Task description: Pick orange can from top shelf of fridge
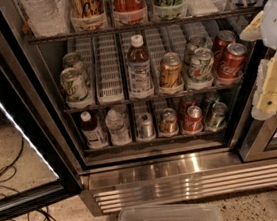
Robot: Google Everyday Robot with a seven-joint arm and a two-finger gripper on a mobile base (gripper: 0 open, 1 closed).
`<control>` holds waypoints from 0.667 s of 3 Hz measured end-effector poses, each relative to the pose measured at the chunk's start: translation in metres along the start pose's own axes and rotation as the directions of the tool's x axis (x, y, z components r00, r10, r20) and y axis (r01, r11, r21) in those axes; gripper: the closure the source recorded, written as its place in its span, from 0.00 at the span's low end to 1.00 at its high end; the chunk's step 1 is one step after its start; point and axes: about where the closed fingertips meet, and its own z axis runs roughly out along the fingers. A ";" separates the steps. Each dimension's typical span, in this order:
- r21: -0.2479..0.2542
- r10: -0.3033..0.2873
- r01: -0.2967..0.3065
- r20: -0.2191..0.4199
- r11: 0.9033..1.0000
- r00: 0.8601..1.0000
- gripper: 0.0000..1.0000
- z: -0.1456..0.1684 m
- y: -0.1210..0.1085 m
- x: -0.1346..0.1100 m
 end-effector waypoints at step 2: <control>0.035 -0.004 0.002 0.047 0.999 0.999 0.00 -0.007 -0.005 -0.014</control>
Offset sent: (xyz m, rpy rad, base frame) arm 0.0129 0.0244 0.0220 0.0845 -0.0922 0.0154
